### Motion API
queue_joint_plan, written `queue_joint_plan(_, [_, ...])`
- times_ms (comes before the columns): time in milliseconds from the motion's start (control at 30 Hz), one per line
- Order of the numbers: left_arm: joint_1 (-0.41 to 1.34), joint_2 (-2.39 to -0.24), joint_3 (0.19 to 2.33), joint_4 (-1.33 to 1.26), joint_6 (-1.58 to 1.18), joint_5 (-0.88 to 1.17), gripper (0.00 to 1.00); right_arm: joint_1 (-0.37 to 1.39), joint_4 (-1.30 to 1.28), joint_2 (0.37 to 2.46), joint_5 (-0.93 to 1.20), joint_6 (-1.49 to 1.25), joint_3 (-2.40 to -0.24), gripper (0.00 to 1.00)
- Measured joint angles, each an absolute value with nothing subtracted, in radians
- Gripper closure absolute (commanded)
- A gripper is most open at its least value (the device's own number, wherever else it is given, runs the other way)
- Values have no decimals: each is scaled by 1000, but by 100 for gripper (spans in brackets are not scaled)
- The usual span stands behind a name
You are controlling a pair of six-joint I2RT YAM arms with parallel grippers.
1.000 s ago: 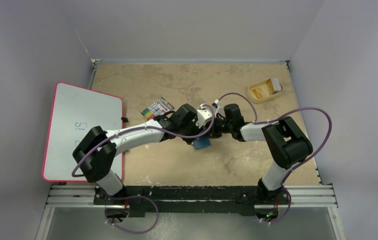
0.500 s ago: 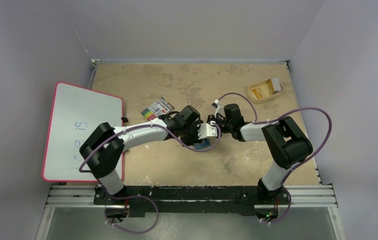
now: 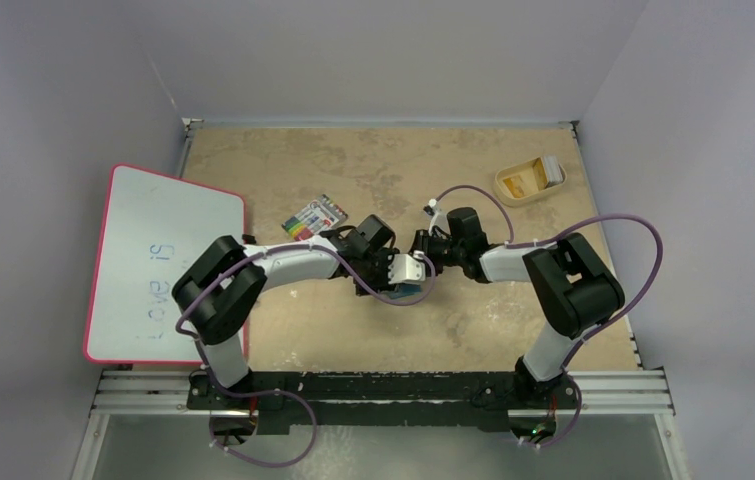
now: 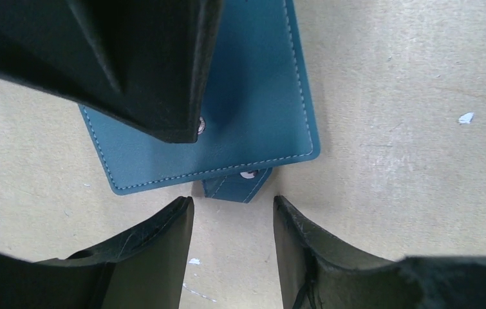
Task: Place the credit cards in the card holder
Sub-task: Close the card holder at the center of the board.
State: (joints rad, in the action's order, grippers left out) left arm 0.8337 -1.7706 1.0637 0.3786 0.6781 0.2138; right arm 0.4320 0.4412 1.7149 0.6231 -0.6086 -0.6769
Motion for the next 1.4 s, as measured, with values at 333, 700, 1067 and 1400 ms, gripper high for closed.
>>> queue_joint_plan(333, [826,-1777,1047,309,680,223,57,432,442,1715,623,-609,-677,74])
queue_joint_plan(700, [825,-1784,1044,303,691,257,100,432,450,1717,620,-609,-677,74])
queue_joint_plan(1067, [756,-1681,867,82,546,321,100,437,477,1730,621,-611,-677,74])
queue_joint_plan(1400, [698,-1635,775,-76,382,395,100,439,508,1742,620,-614,-677,75])
